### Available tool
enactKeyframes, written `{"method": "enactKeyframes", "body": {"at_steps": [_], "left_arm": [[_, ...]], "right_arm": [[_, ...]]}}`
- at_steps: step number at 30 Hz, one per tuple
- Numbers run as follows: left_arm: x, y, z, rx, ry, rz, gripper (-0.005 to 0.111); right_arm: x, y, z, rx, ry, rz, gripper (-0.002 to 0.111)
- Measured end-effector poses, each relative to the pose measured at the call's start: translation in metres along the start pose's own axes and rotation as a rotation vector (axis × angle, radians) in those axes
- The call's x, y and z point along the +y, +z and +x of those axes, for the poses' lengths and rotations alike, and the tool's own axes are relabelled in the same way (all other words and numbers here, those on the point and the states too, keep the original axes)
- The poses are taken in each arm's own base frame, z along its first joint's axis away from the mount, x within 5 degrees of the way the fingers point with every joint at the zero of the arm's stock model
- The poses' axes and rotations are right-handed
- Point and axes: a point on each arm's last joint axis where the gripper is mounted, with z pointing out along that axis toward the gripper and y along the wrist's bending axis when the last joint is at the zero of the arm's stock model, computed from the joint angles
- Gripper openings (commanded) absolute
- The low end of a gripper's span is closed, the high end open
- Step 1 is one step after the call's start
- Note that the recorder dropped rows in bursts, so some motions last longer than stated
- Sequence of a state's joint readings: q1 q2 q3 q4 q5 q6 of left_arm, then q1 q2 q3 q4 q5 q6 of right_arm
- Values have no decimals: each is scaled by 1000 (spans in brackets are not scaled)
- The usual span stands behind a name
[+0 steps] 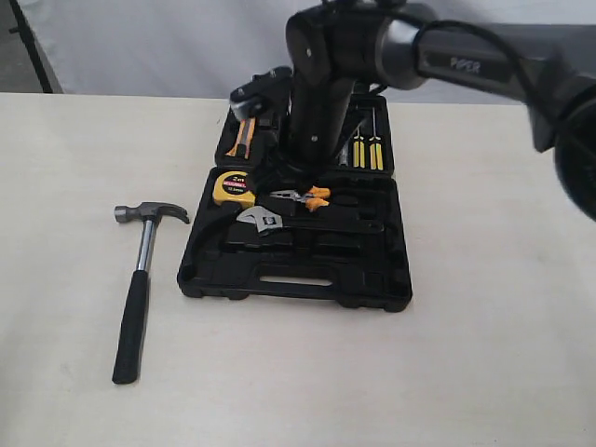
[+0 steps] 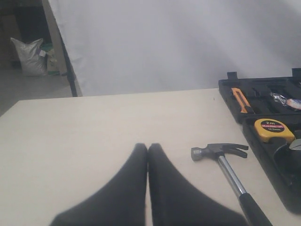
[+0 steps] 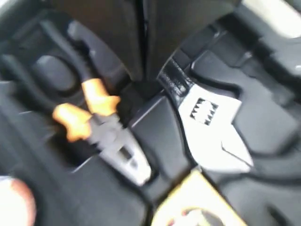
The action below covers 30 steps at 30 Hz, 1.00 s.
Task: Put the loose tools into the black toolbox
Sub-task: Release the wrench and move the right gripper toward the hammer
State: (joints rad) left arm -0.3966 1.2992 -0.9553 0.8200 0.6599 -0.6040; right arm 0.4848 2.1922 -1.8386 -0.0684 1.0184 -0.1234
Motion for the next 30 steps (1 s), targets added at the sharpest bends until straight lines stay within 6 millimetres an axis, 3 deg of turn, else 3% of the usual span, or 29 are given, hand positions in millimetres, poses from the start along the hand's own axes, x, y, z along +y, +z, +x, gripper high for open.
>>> {"method": "enactKeyframes", "body": {"at_steps": [3,5,14,23,30], "left_arm": [[0,0,0,0,0,0,1],[0,0,0,0,0,0,1],[0,0,0,0,0,0,1],[0,0,0,0,0,0,1],[0,0,0,0,0,0,1]], "right_arm": [[-2,-22,-4,-51,16,6,0],[-1,-23,-3,-45,23,1,0],[8,47,26,141,23,-31,0],[8,53,29,149,26,-32,0],[7,45,23,140,34,-37,0]]}}
